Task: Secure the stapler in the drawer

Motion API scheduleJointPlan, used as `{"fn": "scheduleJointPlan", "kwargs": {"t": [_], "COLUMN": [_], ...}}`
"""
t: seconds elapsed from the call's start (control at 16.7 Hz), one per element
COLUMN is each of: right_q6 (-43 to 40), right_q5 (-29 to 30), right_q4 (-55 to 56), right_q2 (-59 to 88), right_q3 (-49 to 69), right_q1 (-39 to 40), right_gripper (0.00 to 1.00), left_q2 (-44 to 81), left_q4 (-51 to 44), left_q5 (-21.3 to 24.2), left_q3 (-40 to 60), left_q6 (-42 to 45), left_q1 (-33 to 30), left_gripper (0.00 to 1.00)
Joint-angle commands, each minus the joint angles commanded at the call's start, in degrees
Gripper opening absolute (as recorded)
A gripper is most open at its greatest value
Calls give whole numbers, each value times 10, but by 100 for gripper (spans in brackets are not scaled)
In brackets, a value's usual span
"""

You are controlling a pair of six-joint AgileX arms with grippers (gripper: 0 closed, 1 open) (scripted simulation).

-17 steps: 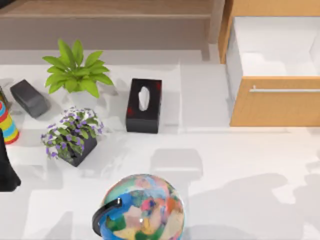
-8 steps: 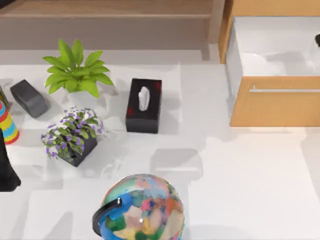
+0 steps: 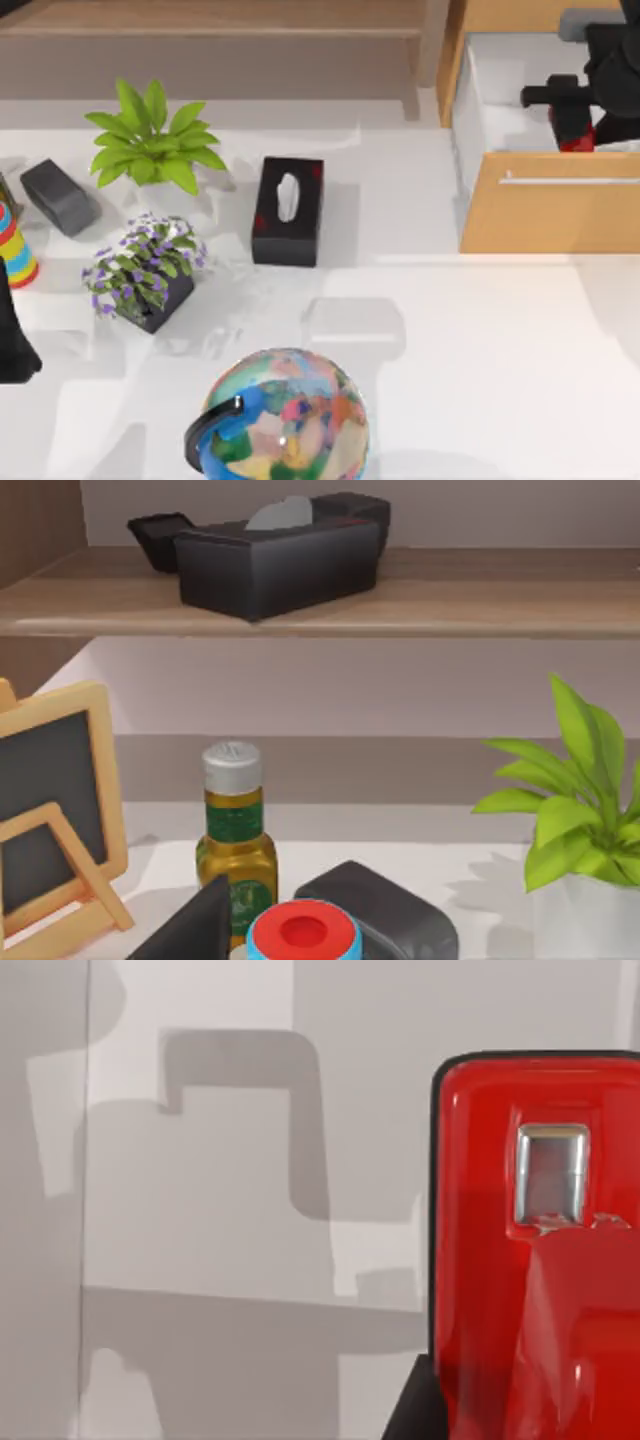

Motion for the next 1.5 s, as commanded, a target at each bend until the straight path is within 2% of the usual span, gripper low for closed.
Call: {"fn": "scheduleJointPlan", "kwargs": {"t": [0.18, 0.6, 1.08, 1.5], "right_q6": [29, 33, 56, 42], "right_q5": [-2, -6, -70, -19], "right_q4": [-16, -10, 22, 8], "right_q2": [30, 23, -68, 7], "right_q3": [-11, -4, 59, 7], "right_q1": [-7, -8, 53, -8], "right_gripper": [0, 0, 0, 0], "left_q2": [0, 0, 0, 0], "left_q4": [0, 0, 0, 0], "left_q5": [0, 0, 0, 0], "left_q3": [0, 0, 0, 0], "left_q6": [0, 0, 0, 0], "left_q1": [0, 0, 0, 0], "left_gripper": [100, 100, 100, 100]}}
